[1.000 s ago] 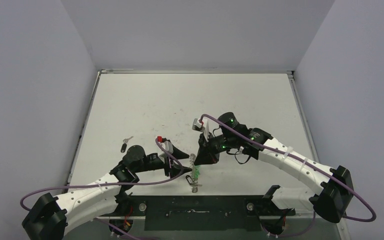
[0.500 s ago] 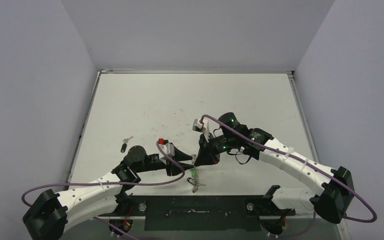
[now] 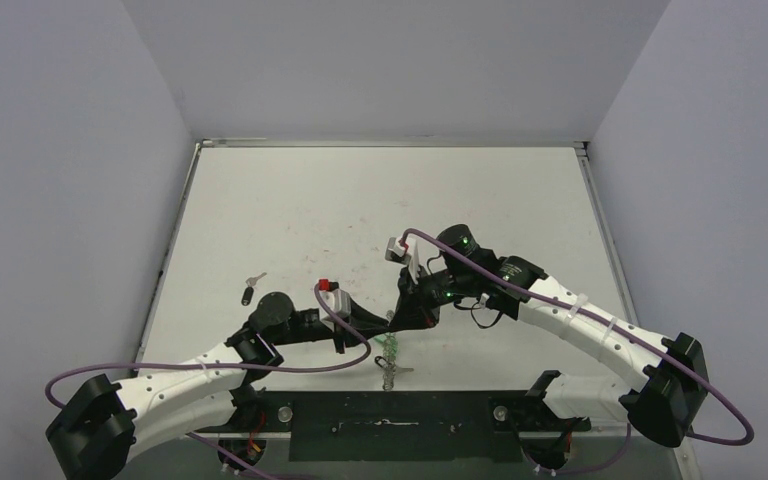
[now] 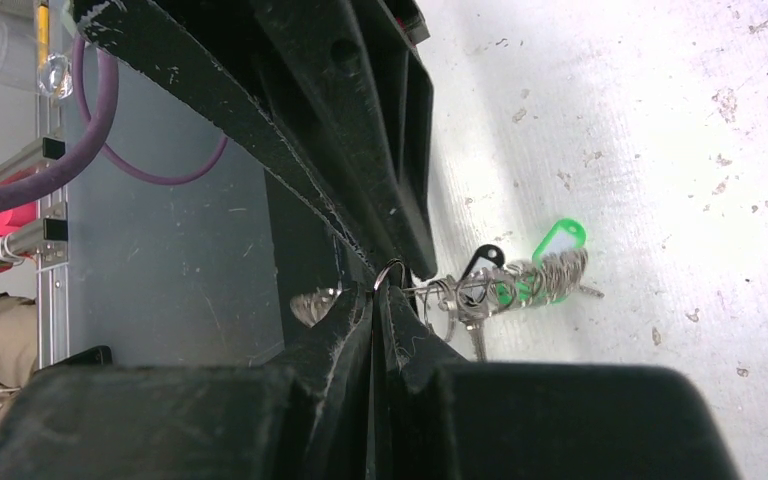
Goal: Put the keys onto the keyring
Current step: Pick up the keyring from the center of the board, then adjust the keyring.
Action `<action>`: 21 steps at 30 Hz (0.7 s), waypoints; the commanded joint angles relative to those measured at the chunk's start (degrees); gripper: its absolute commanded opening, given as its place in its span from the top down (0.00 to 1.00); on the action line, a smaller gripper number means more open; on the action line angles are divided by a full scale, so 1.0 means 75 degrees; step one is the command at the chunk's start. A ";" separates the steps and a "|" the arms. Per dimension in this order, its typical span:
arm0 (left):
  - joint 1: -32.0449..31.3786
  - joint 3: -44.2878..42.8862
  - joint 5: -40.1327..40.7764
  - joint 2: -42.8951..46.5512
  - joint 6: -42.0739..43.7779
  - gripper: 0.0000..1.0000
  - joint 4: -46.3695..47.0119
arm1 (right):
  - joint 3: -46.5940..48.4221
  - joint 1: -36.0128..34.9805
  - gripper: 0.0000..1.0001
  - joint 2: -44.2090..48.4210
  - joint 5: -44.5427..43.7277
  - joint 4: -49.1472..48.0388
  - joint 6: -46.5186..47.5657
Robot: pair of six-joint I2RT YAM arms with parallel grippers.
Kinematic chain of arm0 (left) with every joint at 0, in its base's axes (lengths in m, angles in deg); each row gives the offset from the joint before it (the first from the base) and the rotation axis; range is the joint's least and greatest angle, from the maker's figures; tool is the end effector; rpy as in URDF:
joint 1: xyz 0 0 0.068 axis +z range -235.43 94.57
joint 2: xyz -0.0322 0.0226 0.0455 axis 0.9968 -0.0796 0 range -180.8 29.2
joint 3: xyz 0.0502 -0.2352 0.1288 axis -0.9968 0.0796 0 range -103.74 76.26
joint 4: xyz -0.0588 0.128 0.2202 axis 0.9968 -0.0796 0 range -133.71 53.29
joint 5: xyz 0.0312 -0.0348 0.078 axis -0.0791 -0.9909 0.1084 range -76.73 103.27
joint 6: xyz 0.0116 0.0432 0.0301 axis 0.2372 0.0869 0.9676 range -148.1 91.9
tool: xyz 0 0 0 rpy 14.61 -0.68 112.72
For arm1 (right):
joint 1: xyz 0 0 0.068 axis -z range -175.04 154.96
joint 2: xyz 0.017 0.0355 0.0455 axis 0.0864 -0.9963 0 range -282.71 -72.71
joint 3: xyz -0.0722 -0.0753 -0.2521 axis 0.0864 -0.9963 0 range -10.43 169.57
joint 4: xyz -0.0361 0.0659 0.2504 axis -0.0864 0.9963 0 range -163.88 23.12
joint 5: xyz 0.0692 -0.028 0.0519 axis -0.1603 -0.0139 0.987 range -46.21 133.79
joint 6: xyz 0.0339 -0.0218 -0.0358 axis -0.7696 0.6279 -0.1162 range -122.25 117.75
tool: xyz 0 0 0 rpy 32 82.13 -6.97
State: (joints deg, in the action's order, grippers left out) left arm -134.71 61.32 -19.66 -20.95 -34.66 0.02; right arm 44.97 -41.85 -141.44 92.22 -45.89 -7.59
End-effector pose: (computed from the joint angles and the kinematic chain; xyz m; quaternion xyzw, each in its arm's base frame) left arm 0.1090 -0.1562 0.2268 0.4327 0.5492 -0.4964 0.5146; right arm 0.1515 0.2004 0.2970 -0.4523 0.7173 0.5009 0.1734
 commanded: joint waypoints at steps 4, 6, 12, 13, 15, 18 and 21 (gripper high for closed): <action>-0.0121 -0.0352 -0.0151 0.0030 0.0038 1.00 0.0497 | 0.0233 0.0044 1.00 0.0258 0.0055 -0.0518 -0.0017; -0.0121 -0.0352 -0.0125 0.0104 0.0034 1.00 0.0457 | 0.0231 0.0045 1.00 0.0258 0.0027 -0.0521 -0.0032; -0.0126 -0.0317 0.0154 0.0544 0.0293 0.73 -0.0177 | 0.0272 0.0043 1.00 0.0320 0.0023 -0.0532 -0.0016; -0.0135 -0.0300 0.0192 0.0676 0.0387 0.67 -0.0342 | 0.0267 0.0048 1.00 0.0344 0.0034 -0.0532 -0.0005; -0.0135 -0.0226 0.0277 0.0927 0.0541 0.63 -0.0570 | 0.0276 0.0046 1.00 0.0341 0.0093 -0.0521 0.0025; -0.0138 -0.0106 0.0345 0.1294 0.0630 0.61 -0.0704 | 0.0309 0.0044 1.00 0.0318 0.0168 -0.0475 0.0068; -0.0136 -0.0059 0.0337 0.1477 0.0666 0.64 -0.0748 | 0.0312 0.0046 1.00 0.0319 0.0220 -0.0524 0.0039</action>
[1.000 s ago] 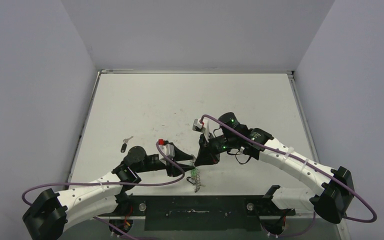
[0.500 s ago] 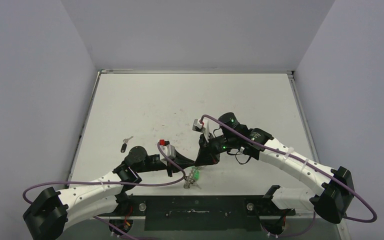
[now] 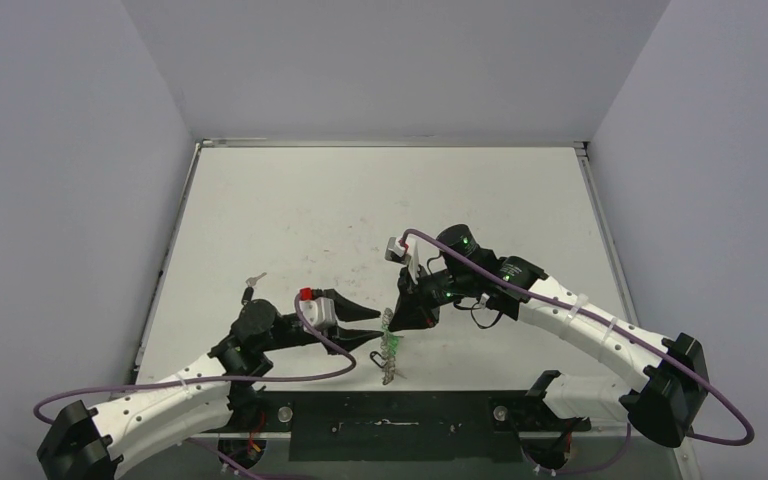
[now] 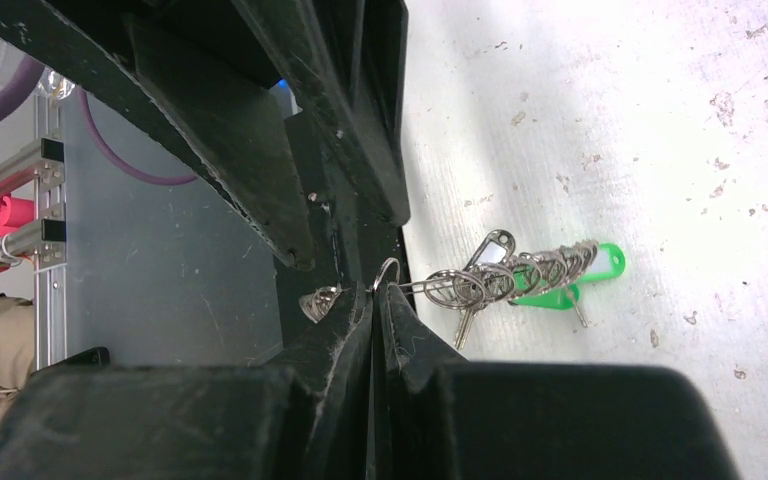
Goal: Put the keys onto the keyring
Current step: Adjust the keyring.
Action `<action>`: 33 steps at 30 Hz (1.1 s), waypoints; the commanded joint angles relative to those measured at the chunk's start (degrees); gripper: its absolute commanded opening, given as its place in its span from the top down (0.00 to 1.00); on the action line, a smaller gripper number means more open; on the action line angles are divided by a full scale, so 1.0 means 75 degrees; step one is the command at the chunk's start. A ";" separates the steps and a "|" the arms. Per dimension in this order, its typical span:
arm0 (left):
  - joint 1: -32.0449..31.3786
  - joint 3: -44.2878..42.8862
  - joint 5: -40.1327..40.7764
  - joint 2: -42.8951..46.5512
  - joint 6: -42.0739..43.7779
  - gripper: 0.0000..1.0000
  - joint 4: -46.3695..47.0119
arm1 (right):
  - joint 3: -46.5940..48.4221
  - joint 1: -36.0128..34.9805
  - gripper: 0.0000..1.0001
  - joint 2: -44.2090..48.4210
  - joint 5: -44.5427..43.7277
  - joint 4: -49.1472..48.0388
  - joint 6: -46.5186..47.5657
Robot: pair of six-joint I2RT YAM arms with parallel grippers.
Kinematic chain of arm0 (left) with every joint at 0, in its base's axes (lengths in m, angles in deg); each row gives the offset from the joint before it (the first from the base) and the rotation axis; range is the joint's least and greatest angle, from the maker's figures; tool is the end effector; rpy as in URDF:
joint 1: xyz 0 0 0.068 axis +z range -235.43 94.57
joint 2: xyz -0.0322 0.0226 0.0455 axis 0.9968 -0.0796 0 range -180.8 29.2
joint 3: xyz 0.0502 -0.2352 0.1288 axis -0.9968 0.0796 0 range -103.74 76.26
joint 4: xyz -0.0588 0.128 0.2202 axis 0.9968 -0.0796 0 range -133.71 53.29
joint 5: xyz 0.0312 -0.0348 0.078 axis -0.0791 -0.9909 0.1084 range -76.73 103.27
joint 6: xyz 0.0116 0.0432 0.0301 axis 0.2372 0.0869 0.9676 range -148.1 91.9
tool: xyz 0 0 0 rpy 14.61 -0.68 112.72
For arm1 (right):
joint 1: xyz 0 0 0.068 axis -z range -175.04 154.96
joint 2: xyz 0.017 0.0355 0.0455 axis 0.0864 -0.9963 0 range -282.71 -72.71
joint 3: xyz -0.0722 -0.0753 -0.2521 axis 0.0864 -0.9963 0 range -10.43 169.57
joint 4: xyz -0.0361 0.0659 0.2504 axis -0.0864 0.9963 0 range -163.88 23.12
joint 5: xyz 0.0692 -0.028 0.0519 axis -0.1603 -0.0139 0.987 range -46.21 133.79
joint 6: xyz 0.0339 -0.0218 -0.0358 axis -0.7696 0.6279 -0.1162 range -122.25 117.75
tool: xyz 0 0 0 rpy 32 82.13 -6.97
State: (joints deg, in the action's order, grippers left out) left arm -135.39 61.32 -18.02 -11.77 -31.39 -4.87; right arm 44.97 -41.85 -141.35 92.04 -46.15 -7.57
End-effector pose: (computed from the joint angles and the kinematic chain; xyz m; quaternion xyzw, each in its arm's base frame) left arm 0.0960 -0.1428 0.2437 0.4394 0.5135 -0.4818 0.5578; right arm 0.1516 0.2003 0.2976 -0.4527 0.7165 0.5004 0.1768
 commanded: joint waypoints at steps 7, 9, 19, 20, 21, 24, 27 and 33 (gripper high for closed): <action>-0.0054 -0.0245 -0.0050 -0.0070 0.0315 0.69 -0.0068 | 0.0319 0.0049 1.00 0.0328 0.0391 -0.0556 -0.0017; -0.0054 -0.0288 -0.0095 -0.0223 0.0351 0.69 -0.0013 | 0.0325 0.0043 1.00 0.0328 0.0448 -0.0547 -0.0030; -0.0106 -0.0442 -0.0402 -0.0785 0.0326 0.75 0.0480 | 0.0301 0.0042 1.00 0.0293 0.0435 -0.0553 -0.0006; -0.0114 -0.0455 -0.0425 -0.0817 0.0319 0.77 0.0497 | 0.0301 0.0042 1.00 0.0293 0.0428 -0.0551 0.0005; -0.0126 -0.0467 -0.0458 -0.0843 0.0320 0.78 0.0520 | 0.0301 0.0042 1.00 0.0280 0.0420 -0.0550 -0.0002; -0.0154 -0.0492 -0.0548 -0.0911 0.0302 0.78 0.0596 | 0.0301 0.0039 1.00 0.0257 0.0422 -0.0545 0.0012; -0.0199 -0.0536 -0.0642 -0.0976 0.0315 0.76 0.0652 | 0.0301 0.0042 1.00 0.0229 0.0422 -0.0545 0.0027; -0.0252 -0.0563 -0.0656 -0.1054 0.0368 0.85 0.0709 | 0.0301 0.0042 1.00 0.0234 0.0378 -0.0545 0.0040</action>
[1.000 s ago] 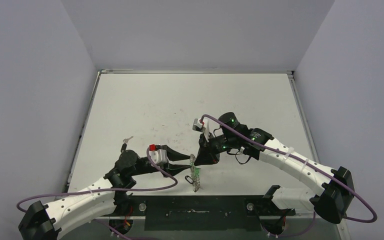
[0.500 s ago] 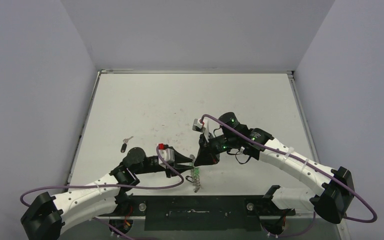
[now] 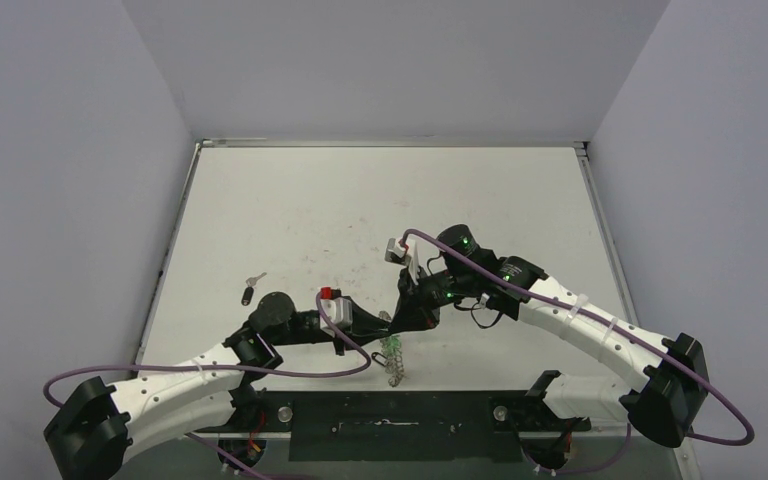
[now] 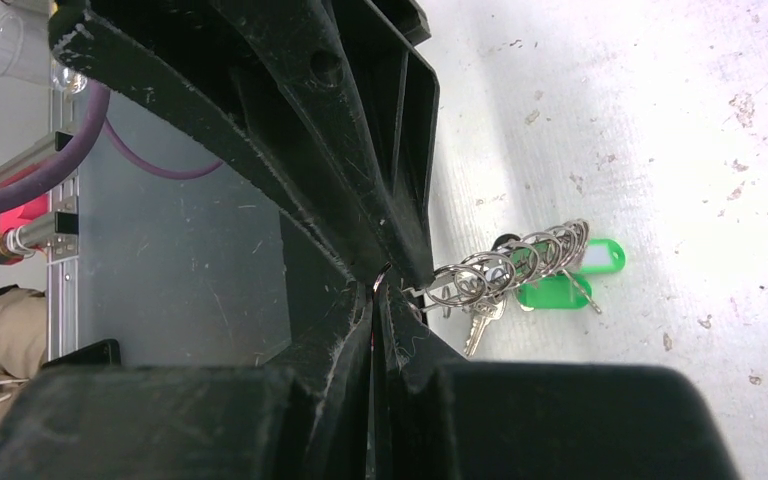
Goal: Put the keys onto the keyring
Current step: Adjust the keyring.
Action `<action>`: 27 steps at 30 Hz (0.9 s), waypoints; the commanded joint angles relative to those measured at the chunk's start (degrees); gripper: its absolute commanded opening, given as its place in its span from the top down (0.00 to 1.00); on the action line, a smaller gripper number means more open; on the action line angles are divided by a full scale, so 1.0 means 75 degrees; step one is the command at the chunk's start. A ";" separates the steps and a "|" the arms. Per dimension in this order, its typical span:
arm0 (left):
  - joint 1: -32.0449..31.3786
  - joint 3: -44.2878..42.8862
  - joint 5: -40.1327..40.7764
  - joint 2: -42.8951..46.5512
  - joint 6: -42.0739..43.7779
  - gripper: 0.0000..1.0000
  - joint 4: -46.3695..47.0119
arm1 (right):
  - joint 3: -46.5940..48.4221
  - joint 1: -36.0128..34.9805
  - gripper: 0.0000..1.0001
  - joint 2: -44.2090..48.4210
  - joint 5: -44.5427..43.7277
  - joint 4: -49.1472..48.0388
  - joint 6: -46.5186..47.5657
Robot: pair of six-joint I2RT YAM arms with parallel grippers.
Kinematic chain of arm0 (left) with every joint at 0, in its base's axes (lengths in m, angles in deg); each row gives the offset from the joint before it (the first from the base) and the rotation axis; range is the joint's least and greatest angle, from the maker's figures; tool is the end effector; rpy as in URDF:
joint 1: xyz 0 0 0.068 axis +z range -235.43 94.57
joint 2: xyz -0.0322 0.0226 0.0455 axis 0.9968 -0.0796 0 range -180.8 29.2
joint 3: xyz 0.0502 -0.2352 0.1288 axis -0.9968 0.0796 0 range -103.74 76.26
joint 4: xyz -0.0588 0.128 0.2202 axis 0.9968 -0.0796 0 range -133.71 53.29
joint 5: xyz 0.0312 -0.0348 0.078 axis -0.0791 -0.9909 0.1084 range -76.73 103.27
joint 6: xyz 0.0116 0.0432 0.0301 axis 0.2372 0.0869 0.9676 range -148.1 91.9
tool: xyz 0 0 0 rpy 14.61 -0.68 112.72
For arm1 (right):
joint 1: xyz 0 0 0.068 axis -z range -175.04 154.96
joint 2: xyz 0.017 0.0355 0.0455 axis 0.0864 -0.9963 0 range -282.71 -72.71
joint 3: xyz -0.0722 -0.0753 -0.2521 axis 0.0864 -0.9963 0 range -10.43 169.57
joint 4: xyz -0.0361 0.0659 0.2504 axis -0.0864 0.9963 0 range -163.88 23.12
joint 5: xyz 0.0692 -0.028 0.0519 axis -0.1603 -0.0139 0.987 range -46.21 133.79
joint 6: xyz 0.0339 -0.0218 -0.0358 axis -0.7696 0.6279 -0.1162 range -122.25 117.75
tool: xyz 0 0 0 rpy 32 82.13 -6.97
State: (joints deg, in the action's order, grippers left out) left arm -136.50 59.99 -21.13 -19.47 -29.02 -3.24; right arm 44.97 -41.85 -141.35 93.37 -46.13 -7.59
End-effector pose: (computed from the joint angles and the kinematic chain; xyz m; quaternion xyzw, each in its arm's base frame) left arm 0.1026 -0.1589 0.2331 0.4747 0.5167 -0.4850 0.5221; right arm 0.1509 0.2004 0.2980 -0.4551 0.7110 0.5082 0.1705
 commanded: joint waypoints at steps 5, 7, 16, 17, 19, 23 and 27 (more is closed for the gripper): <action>-0.0105 -0.0333 -0.0171 0.0042 0.0039 1.00 0.0501 | 0.0289 0.0049 1.00 0.0235 0.0062 -0.0464 0.0094; -0.0105 -0.0296 -0.0093 0.0105 0.0025 1.00 0.0446 | 0.0279 0.0051 1.00 0.0246 -0.0024 -0.0442 0.0101; -0.0105 -0.0455 0.0529 0.0563 0.0006 1.00 -0.0701 | 0.0345 0.0063 0.84 0.0385 -0.0990 -0.0246 0.0044; -0.0105 -0.0490 0.0557 0.0599 0.0007 1.00 -0.0835 | 0.0383 0.0074 0.78 0.0397 -0.1102 -0.0193 0.0045; -0.0112 -0.0572 0.0610 0.0659 0.0077 1.00 -0.1112 | 0.0440 0.0097 0.64 0.0419 -0.1331 -0.0085 0.0070; -0.0106 -0.0747 0.0873 0.0711 0.0088 1.00 -0.1676 | 0.0539 0.0112 0.53 0.0433 -0.1766 0.0170 0.0201; -0.0105 -0.1146 0.1049 0.0622 0.0290 1.00 -0.2471 | 0.0631 0.0112 0.48 0.0471 -0.2060 0.0503 0.0477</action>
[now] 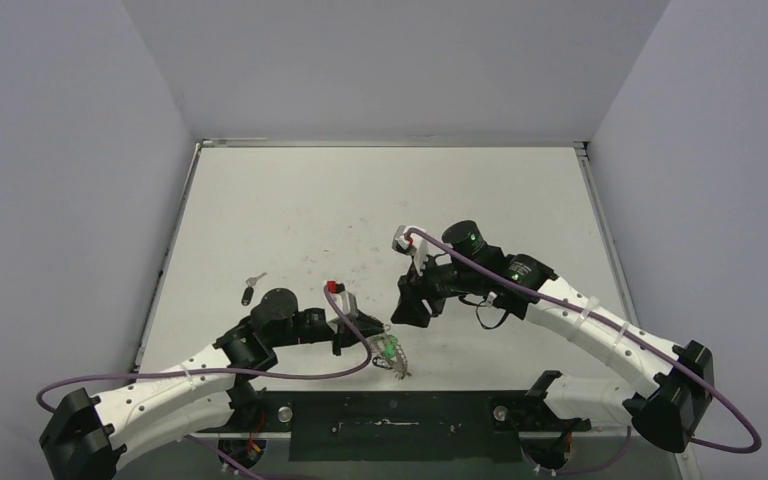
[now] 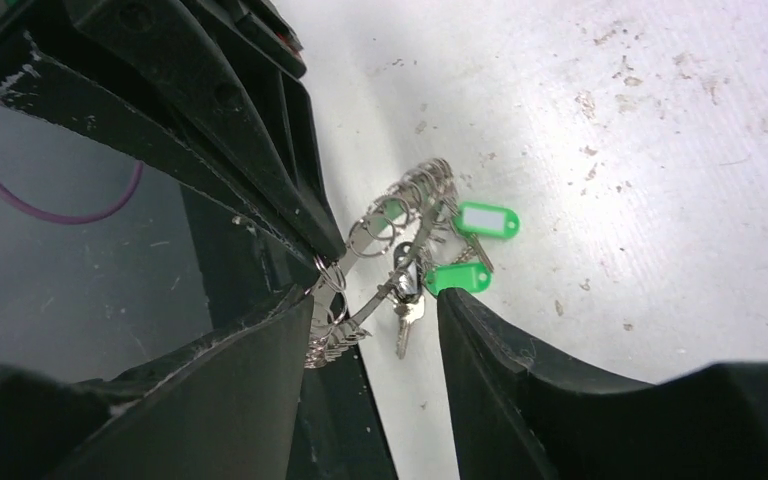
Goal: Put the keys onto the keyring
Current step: Adjust the keyring.
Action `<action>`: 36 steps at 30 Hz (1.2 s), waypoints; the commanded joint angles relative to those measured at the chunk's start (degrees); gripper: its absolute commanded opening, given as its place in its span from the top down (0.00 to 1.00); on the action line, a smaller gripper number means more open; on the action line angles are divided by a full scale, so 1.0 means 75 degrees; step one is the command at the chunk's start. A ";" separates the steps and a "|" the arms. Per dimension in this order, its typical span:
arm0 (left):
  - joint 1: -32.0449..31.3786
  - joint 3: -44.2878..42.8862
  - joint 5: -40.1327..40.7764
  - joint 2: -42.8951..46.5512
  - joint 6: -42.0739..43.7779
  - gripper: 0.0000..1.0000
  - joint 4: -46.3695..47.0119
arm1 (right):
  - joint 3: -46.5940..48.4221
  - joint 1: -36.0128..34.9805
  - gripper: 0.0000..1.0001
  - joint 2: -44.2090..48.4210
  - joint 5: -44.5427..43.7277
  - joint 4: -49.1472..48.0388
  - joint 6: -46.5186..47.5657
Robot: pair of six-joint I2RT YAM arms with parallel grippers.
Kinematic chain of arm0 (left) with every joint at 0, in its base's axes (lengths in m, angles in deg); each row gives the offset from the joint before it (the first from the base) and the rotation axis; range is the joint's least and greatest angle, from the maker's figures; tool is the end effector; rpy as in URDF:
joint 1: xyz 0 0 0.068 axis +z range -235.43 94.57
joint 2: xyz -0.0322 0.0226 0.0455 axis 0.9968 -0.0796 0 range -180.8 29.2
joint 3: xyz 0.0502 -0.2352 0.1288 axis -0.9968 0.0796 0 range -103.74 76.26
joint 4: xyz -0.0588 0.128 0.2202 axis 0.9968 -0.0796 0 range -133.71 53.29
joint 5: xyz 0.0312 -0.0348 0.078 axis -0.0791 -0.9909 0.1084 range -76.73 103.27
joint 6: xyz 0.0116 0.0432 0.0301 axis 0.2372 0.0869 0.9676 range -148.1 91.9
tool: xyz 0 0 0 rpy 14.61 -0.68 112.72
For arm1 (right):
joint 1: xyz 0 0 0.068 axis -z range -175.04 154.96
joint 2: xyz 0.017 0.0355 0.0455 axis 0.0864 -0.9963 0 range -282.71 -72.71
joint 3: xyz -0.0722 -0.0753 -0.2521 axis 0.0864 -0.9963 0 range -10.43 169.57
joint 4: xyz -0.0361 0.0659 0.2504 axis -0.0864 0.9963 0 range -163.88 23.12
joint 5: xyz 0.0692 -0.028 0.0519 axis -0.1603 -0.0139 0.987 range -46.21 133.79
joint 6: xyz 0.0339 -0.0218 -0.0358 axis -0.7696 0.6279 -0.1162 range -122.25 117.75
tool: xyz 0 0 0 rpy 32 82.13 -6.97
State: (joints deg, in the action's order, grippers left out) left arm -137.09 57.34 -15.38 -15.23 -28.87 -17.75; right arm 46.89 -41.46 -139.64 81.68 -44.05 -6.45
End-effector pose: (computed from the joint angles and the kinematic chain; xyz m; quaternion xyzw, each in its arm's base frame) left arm 0.1002 -0.1541 0.2350 0.4593 0.5823 -0.4505 0.4970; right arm 0.1544 0.1940 0.3098 -0.4373 0.7480 0.4380 0.2396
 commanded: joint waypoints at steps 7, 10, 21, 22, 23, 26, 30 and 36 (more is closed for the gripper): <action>-0.0038 -0.1685 0.0372 -0.0324 0.0690 1.00 -0.2185 | 0.0290 0.0048 0.46 0.0388 -0.0195 0.0140 0.0756; -0.0051 -0.1964 0.0313 -0.0476 0.0950 1.00 -0.2766 | 0.0118 0.0003 0.46 0.0417 -0.0040 -0.0137 0.0739; -0.0118 -0.2067 0.0018 -0.0614 0.1169 1.00 -0.2892 | 0.0126 -0.0863 0.54 -0.0228 -0.0759 -0.0239 0.1055; -0.0129 -0.2055 0.0001 -0.0608 0.1170 1.00 -0.2864 | 0.0147 -0.0941 0.56 -0.0298 -0.0815 -0.0240 0.1084; -0.0131 -0.2040 -0.0010 -0.0599 0.1167 1.00 -0.2838 | 0.0160 -0.0999 0.58 -0.0359 -0.0821 -0.0262 0.1101; -0.0154 -0.2004 -0.0030 -0.0593 0.1153 1.00 -0.2761 | 0.0161 -0.1120 0.63 -0.0509 -0.0855 -0.0333 0.1114; -0.0178 -0.1958 -0.0057 -0.0571 0.1126 1.00 -0.2655 | 0.0128 -0.1160 0.73 -0.0639 -0.0874 -0.0424 0.1109; -0.0222 -0.1920 -0.0083 -0.0569 0.1116 1.00 -0.2634 | 0.0057 -0.1194 0.81 -0.0747 -0.0885 -0.0549 0.1100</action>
State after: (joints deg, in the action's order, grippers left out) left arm -138.27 44.34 -14.20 -20.30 -21.13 -41.64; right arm 46.84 -49.89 -144.71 75.98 -44.51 1.22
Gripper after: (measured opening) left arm 0.009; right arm 0.210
